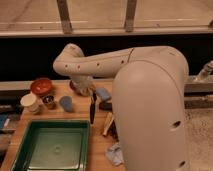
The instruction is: Place brush in plastic cup
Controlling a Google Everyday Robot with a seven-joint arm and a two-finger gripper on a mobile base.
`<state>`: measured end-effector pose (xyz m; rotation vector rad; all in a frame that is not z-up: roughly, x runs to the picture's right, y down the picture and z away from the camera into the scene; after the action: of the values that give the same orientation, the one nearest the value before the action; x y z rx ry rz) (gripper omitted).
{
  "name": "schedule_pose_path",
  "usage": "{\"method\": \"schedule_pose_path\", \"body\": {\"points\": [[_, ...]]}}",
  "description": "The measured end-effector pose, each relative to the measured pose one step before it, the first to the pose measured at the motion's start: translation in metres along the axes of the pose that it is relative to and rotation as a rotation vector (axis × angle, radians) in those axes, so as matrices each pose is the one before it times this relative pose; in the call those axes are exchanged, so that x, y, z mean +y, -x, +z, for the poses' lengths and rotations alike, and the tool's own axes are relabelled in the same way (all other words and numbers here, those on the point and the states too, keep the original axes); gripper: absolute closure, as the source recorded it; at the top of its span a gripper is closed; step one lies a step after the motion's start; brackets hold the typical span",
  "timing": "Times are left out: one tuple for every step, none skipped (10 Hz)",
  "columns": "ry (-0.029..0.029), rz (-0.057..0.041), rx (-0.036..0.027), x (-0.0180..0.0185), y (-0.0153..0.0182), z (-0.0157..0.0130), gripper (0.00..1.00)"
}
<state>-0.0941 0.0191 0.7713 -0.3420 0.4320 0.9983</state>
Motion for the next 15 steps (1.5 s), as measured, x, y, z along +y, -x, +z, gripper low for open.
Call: {"method": "schedule_pose_path", "body": {"points": [[0.07155,-0.03487,-0.01053,0.02182,-0.00231,0.00102,1.00],[0.05749,-0.01416,-0.01063,0.00864,-0.00087,0.00165,1.00],[0.07026,-0.01821,-0.03800,0.01439,0.00104,-0.00078,1.00],[0.03864,-0.01152,-0.03510,0.01475,0.00524,-0.00074,1.00],[0.02372,-0.01352,-0.02047,0.01038,0.00802,0.00245,1.00],[0.00454,0.00015,0.00042,0.00134,0.00019,-0.00007,1.00],[-0.00204,0.00312,0.00027,-0.00255,-0.00071,-0.00016,1.00],[-0.00018,-0.00035,-0.00026,0.00007,0.00015,0.00004,1.00],[0.00029,-0.00109,-0.00002,0.00073,0.00023,-0.00008,1.00],[0.00153,-0.00231,0.00084,0.00166,0.00029,0.00029,1.00],[-0.00146,-0.00376,0.00848,-0.00079,-0.00119,0.00078,1.00],[-0.00808,-0.00634,0.02818,-0.00328,-0.00188,0.00434,1.00],[0.00340,-0.01654,0.03711,0.00254,-0.00010,0.01201,1.00],[0.00174,-0.01735,0.02232,0.00339,0.00365,0.01138,1.00],[0.00628,-0.01122,0.01937,0.00317,0.00172,0.00845,1.00]]}}
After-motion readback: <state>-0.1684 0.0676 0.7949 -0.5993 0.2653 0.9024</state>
